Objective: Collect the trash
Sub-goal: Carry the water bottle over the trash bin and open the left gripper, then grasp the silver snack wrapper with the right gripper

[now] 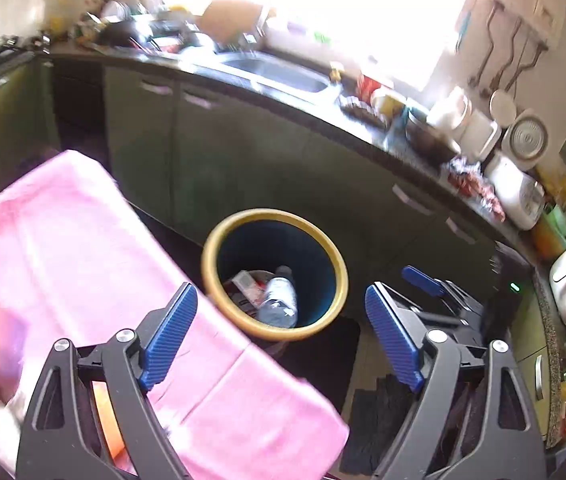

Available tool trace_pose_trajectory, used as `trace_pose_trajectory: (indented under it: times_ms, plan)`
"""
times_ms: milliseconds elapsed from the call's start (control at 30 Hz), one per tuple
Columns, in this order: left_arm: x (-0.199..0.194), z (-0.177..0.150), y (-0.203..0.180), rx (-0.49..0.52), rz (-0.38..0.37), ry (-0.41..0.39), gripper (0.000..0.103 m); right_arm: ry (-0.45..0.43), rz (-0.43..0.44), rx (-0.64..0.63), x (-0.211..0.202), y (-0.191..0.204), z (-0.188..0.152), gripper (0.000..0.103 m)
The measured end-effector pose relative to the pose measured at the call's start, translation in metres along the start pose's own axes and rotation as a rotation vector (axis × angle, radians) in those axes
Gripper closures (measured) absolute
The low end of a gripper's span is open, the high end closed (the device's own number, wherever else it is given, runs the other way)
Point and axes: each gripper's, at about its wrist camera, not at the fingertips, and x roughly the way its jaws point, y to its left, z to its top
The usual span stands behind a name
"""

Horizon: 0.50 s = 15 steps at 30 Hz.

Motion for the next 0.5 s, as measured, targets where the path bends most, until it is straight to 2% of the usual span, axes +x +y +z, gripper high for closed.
trace_pose_trajectory:
  times_ms: [167,267,367,500]
  plan:
    - [-0.082,-0.045,0.029,-0.06,0.128,-0.143,0.013,0.034,0.125,-0.116,0.009,0.053,-0.001,0.019]
    - [-0.127,-0.078,0.051,-0.116,0.245,-0.21,0.012,0.077,0.221,-0.195,0.019,0.093,-0.006,0.019]
    - [-0.162,-0.111,0.077,-0.19,0.339,-0.247,0.011,0.125,0.335,-0.304,0.03,0.142,-0.018,0.019]
    - [-0.194,-0.153,0.111,-0.301,0.391,-0.274,0.011,0.184,0.458,-0.513,0.042,0.21,-0.042,0.019]
